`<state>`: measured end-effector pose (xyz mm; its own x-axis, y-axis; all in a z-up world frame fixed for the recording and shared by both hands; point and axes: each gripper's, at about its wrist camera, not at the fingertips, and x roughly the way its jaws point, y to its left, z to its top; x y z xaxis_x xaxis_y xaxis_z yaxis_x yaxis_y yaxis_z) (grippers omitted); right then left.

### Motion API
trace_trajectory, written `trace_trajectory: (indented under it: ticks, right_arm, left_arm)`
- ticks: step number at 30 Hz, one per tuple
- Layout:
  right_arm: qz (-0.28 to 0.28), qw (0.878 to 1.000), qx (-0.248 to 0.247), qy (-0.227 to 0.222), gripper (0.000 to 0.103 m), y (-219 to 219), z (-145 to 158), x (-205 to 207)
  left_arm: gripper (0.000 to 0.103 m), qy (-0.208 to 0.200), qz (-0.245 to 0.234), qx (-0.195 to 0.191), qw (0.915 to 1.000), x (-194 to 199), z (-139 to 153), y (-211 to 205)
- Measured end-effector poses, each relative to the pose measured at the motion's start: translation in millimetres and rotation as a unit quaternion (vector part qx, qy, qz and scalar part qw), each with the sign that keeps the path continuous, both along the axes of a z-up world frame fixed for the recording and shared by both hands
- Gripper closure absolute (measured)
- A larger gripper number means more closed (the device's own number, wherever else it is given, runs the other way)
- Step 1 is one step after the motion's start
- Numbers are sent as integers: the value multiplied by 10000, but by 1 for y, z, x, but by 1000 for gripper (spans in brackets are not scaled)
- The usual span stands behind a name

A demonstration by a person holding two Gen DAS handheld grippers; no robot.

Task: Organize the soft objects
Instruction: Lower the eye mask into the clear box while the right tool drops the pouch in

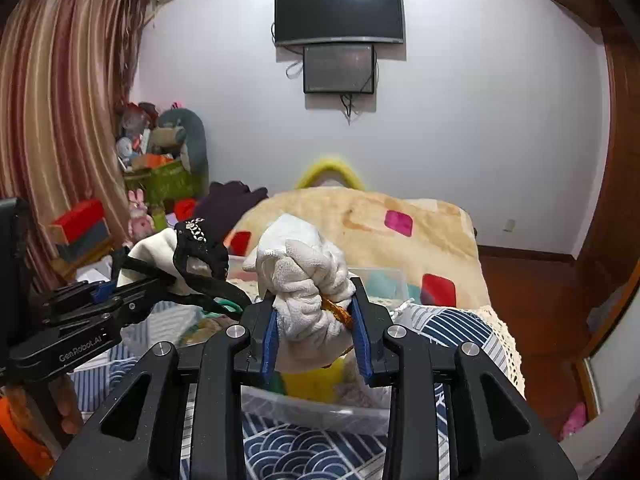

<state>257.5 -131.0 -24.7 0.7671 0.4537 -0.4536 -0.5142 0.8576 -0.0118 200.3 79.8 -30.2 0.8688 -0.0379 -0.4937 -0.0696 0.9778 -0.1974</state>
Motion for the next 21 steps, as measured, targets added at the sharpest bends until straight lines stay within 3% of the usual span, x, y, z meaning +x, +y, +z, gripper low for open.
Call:
trace_trajectory:
  ticks: [9,15,20,21]
  right_arm:
    - [-69,9989,-268,385,75,16,-21,22]
    - [-82,9970,-457,620,75,23,-34,33]
    - [-4,9952,-508,842,71,24,-38,39]
    - [-10,9949,-552,840,71,24,-39,39]
  left_arm:
    - [72,379,-240,104,9989,28,-16,-11]
    - [72,569,-273,374,9973,44,-26,-21]
    - [66,718,-206,413,9963,48,-31,-20]
    - [61,732,-216,408,9962,49,-31,-20]
